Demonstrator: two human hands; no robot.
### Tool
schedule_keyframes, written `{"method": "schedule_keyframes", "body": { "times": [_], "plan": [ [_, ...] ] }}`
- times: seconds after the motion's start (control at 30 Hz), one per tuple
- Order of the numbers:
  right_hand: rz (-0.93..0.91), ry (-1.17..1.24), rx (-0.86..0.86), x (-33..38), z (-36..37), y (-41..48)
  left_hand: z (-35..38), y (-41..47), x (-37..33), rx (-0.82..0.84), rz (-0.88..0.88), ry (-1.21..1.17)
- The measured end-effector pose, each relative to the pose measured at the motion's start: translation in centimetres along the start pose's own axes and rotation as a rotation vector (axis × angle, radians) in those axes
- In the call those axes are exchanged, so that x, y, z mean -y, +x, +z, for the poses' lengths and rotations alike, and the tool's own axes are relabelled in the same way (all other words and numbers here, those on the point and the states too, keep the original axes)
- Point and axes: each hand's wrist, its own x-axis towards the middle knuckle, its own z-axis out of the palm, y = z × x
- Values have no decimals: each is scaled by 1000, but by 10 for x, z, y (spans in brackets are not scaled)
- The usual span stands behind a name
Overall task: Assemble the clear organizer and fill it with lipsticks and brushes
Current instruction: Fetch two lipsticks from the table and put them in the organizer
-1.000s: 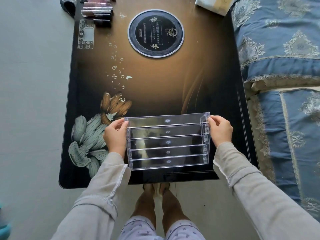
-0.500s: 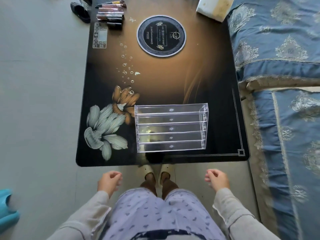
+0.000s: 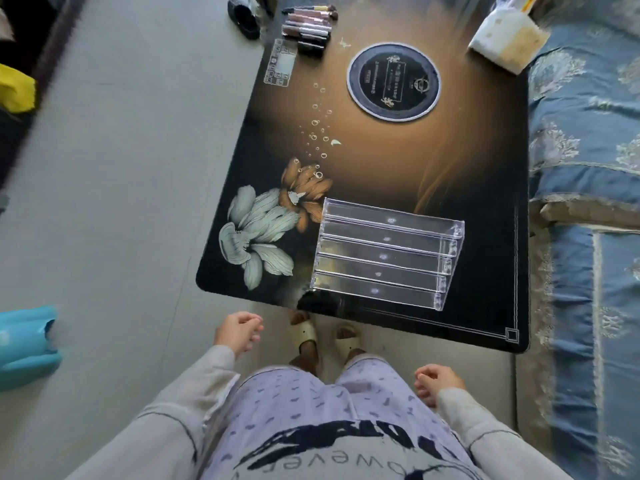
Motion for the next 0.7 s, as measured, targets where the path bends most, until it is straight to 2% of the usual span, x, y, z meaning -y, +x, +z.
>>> {"method": "schedule_keyframes", "body": {
  "times": [0.17,0.37,0.53,0.7],
  "plan": [
    [-85,-195,50,34,-19,6,-7,-13,12,-128,-7,-187],
    [-243,-516,106,85,-17,19,21,-46,93,-264,-197,-430],
    [-426,-813,197,120,16,8,68,-82,170,-318,-381,-659],
    [-568,-932,311,151,66,-27,107,-115,217,-406,-524,-832]
  ]
}}
